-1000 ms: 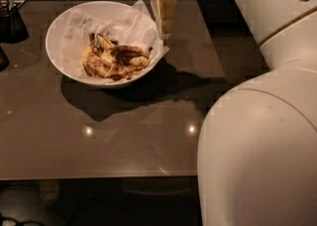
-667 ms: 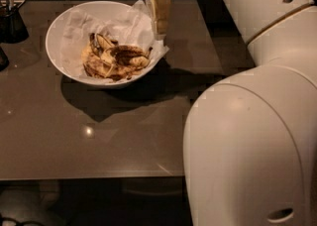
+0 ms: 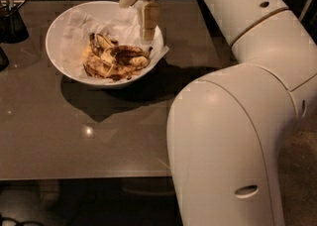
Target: Pick banana from white bowl
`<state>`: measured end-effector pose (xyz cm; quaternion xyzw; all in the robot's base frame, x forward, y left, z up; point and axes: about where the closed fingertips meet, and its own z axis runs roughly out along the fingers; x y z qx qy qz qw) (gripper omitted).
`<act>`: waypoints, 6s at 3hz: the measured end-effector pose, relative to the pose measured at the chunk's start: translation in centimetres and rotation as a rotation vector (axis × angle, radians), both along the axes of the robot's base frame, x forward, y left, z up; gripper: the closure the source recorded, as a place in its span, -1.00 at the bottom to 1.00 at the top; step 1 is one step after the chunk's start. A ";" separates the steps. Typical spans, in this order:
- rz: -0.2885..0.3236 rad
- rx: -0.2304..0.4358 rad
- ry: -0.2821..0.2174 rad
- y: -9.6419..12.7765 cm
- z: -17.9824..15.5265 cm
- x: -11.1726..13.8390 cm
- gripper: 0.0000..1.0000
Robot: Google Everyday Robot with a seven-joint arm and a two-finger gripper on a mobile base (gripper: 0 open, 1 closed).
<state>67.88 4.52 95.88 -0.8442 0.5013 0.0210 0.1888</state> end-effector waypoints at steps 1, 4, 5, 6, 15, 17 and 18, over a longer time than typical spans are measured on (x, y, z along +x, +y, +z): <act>-0.007 0.000 0.045 0.4 -1.6 -0.1 -0.38; -0.022 -0.021 0.127 1.4 -4.7 -0.3 -0.20; -0.020 -0.032 0.138 2.1 -5.2 -0.2 -0.16; -0.015 -0.036 0.154 2.7 -5.7 -0.4 -0.14; -0.067 0.034 0.096 3.4 -3.4 -2.2 1.00; -0.020 0.023 0.039 5.7 0.1 -7.1 1.00; -0.020 0.023 0.039 5.7 0.1 -7.2 1.00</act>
Offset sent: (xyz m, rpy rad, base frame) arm -0.0368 -0.0129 -0.0420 -0.0977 0.2340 0.0003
